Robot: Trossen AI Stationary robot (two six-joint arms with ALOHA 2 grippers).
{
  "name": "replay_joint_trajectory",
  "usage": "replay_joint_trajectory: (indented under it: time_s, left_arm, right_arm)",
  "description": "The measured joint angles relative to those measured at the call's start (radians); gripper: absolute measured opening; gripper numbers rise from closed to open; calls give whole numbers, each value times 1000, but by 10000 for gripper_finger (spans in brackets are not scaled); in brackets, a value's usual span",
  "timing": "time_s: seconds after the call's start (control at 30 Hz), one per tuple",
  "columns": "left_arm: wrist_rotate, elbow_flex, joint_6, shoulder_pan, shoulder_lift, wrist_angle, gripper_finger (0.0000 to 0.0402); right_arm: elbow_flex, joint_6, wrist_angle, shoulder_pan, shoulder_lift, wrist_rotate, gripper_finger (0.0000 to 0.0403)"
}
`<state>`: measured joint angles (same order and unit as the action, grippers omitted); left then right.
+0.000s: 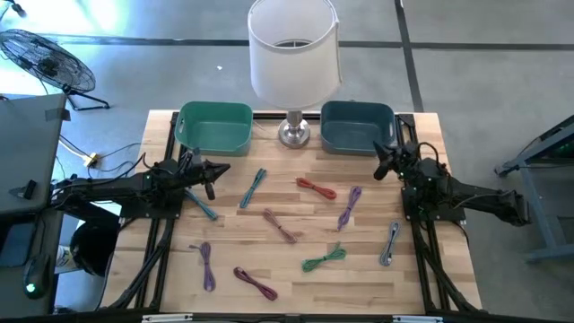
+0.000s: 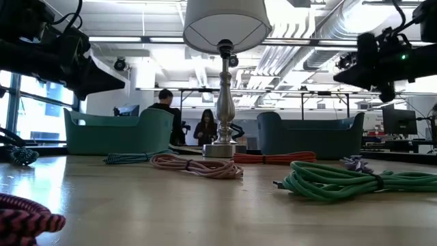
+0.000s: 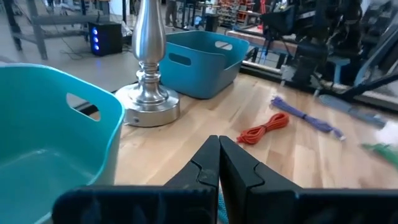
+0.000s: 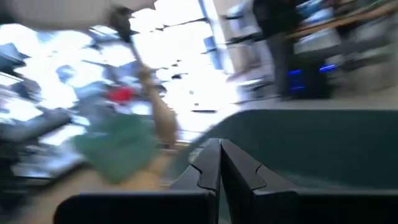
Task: Pick & Place USB Port
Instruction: Put the orange charger cable into the green bin
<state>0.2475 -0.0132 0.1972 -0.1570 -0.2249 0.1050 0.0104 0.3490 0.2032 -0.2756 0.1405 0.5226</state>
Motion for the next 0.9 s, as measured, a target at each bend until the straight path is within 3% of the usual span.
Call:
replay_joint_trajectory:
  time_s: [0.2, 0.33, 0.57, 0.77, 0.9]
  left_arm:
    - [-5, 0, 10, 0, 0, 4, 1]
    - [-15, 0, -28, 0, 0, 22, 1]
    - [-58, -33, -149, 0, 0, 55, 1]
    - [-149, -103, -245, 0, 0, 125, 1]
    - [-168, -139, -293, 0, 0, 131, 1]
  right_arm:
    - [22, -10, 67, 14, 2, -290, 5]
    - [110, -57, 77, 51, 2, -376, 4]
    - [314, -124, 48, 97, 22, -346, 5]
    - [531, -141, -156, 94, 105, -246, 5]
    - [638, -168, -271, 94, 187, -241, 5]
